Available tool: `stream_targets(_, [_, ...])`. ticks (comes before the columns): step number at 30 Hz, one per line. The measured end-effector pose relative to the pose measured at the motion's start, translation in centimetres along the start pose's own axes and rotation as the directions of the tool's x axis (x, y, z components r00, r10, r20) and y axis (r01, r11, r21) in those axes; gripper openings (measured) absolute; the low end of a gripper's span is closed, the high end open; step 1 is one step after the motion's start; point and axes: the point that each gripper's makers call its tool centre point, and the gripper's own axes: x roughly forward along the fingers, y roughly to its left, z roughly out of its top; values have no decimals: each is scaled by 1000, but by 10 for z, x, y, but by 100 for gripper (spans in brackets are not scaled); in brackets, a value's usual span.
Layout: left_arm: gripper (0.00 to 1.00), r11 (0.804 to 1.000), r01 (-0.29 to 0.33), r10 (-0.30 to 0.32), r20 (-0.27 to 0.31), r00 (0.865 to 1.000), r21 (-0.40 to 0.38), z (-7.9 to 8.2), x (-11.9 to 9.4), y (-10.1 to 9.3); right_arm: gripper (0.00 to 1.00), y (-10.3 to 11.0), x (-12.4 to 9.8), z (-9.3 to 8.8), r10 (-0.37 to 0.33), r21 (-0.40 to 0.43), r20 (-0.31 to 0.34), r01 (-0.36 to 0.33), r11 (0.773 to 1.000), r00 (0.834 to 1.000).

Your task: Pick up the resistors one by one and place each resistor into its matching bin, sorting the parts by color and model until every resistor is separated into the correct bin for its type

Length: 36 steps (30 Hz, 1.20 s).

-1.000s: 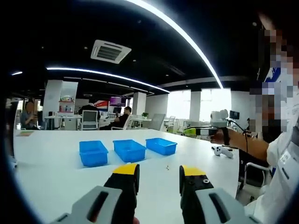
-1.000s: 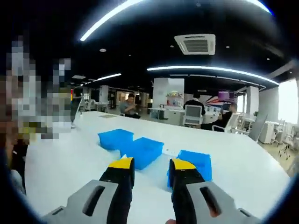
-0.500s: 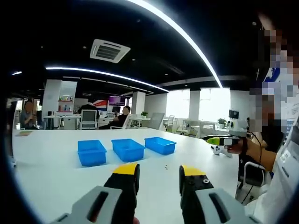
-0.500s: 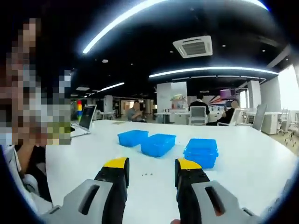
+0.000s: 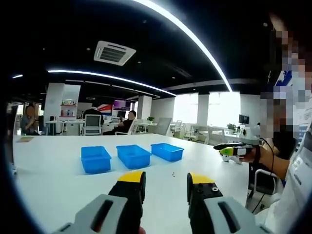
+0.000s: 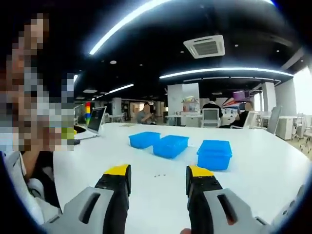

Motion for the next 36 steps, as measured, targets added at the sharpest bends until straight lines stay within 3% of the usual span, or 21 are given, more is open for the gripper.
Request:
stream_targets(6, [36,1000,2,-3,-6,1000,-3,-2,1,1,39,2,16,2,52,-65,-97,-59,996,994])
stream_targets(8, [36,1000,2,-2,-7,1000,-3,-3,1,1,37,-1,25,0,65,-106,-153,-81,991,986])
stream_targets(11, [36,1000,-3,3,-4,1000,-3,-2,0,2,34,-1,39,-5,94,-86,-236,-118,989,967])
stream_targets(15, [36,1000,-9,9,-1,1000,-3,-2,-1,4,25,-9,62,-20,81,29,-373,-76,997,924])
stream_targets(17, [36,1000,-8,8,-2,1000,-4,-2,-1,4,24,-7,77,-29,110,86,-444,-80,993,889])
stream_targets(20, [36,1000,-6,6,-4,1000,-6,-4,-1,5,24,-8,96,-41,118,81,-521,-88,993,846])
stream_targets(24, [36,1000,-10,10,-3,1000,-8,-3,-2,8,23,-2,114,-56,113,65,-580,-92,994,807])
stream_targets(25, [36,1000,-12,12,-1,1000,-8,-3,-3,9,23,-3,120,-65,101,37,-616,-99,994,781])
stream_targets(27, [36,1000,-14,14,0,1000,-9,-2,-4,10,23,-7,128,-71,94,25,-647,-102,994,757])
stream_targets(31, [36,1000,-16,16,2,1000,-9,-2,-4,10,22,-7,139,-86,55,-1,-664,-74,997,746])
stream_targets(36, [36,1000,-11,11,7,1000,-8,0,-5,9,21,-9,149,-99,54,5,-681,-69,998,730])
